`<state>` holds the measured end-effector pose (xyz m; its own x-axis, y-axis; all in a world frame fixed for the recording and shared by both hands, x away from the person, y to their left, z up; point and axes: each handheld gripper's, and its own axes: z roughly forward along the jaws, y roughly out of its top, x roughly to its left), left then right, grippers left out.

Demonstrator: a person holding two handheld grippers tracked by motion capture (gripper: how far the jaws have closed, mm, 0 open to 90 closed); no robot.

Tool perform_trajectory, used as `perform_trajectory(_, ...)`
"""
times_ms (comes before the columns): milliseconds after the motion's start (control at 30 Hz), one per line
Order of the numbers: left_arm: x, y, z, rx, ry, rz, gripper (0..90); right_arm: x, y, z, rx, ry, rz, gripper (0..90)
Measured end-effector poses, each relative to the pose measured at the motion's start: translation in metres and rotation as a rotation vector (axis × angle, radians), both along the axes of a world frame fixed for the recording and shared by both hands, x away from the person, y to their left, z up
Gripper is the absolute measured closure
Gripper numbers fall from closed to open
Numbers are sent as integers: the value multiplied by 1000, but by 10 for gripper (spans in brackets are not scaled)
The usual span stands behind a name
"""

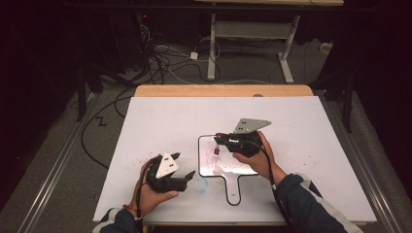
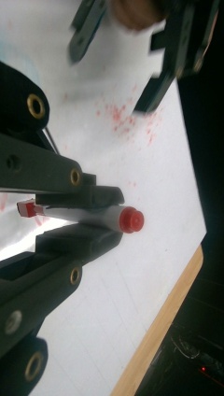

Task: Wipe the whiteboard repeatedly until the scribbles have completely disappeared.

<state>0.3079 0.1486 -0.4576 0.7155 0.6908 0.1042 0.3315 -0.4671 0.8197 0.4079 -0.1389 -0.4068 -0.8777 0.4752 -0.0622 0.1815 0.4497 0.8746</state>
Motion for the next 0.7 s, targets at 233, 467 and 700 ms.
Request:
perform_trajectory(233,-25,46,-7,-69,36,125,215,24,15,-9,-55,-30,-36,811)
perform_trajectory(467,-35,55,-12,-31,48,137,214,39,26,-13,-61,-54,-42,811)
perform_trajectory(700,-33,46,-15,-4,63,100,214,46,36,-15,-77,-81,-25,812)
